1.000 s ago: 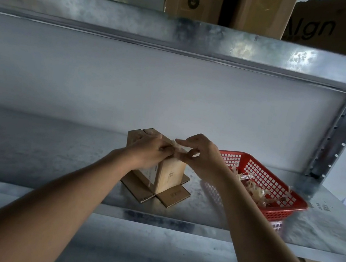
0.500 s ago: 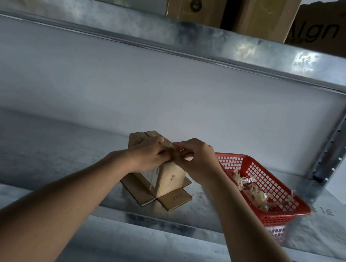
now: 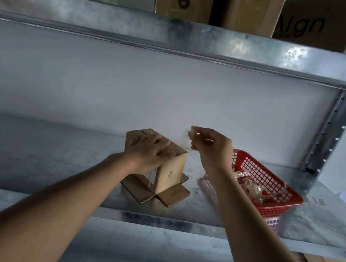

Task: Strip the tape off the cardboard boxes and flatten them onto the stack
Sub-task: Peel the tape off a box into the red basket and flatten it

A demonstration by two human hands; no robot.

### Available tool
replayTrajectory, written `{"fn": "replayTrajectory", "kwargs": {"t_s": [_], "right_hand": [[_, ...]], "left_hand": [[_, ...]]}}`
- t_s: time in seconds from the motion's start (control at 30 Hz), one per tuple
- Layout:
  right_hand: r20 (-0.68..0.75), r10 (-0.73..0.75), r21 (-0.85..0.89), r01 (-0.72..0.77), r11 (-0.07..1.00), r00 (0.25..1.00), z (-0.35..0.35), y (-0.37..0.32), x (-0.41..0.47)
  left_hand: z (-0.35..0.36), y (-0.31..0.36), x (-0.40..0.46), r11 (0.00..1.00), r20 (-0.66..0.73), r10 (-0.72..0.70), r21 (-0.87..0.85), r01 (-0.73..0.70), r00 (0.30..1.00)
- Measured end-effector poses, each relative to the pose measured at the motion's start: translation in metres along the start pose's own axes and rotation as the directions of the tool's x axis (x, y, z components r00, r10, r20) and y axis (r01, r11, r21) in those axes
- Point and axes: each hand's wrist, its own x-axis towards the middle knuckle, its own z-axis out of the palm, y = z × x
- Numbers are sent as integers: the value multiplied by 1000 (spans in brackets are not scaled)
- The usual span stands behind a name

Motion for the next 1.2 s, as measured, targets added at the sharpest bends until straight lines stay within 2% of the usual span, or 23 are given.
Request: {"fn": "replayTrajectory", "kwargs": {"t_s": [0.07, 0.13, 0.23, 0.43, 0.6, 0.8, 0.93, 1.1, 1.2], "right_hand": [[-22, 29, -52, -30, 998, 999, -14, -2, 7], [-52, 35, -198, -45, 979, 998, -29, 2, 15], [-26, -9, -467, -4, 884, 1000, -51, 14, 25], [52, 58, -712, -4, 703, 997, -94, 51, 42], [107, 95, -713, 10, 701, 990, -115, 62, 46], [33, 203, -802, -96, 590, 979, -129, 71, 54], [48, 188, -782, -80, 618, 981, -130, 75, 52], [249, 48, -667, 135, 733, 967, -107, 62, 40], [469, 16, -512, 257, 820, 883, -84, 46, 29]], "left_hand": [[1, 6, 3, 999, 8, 30, 38, -31, 1000], [5, 10, 10, 995, 7, 71, 74, -71, 997], [8, 21, 23, 994, 9, 79, 69, -80, 997], [12, 51, 37, 998, 20, 58, -19, -58, 998], [15, 61, 45, 998, -7, 40, -50, -40, 999], [17, 68, 46, 995, 2, 11, -104, -10, 1000], [18, 75, 42, 995, -3, 2, -101, -2, 1000], [18, 65, 38, 989, -13, 21, -146, -23, 1000], [16, 55, 34, 977, 2, 50, -207, -49, 999]]}}
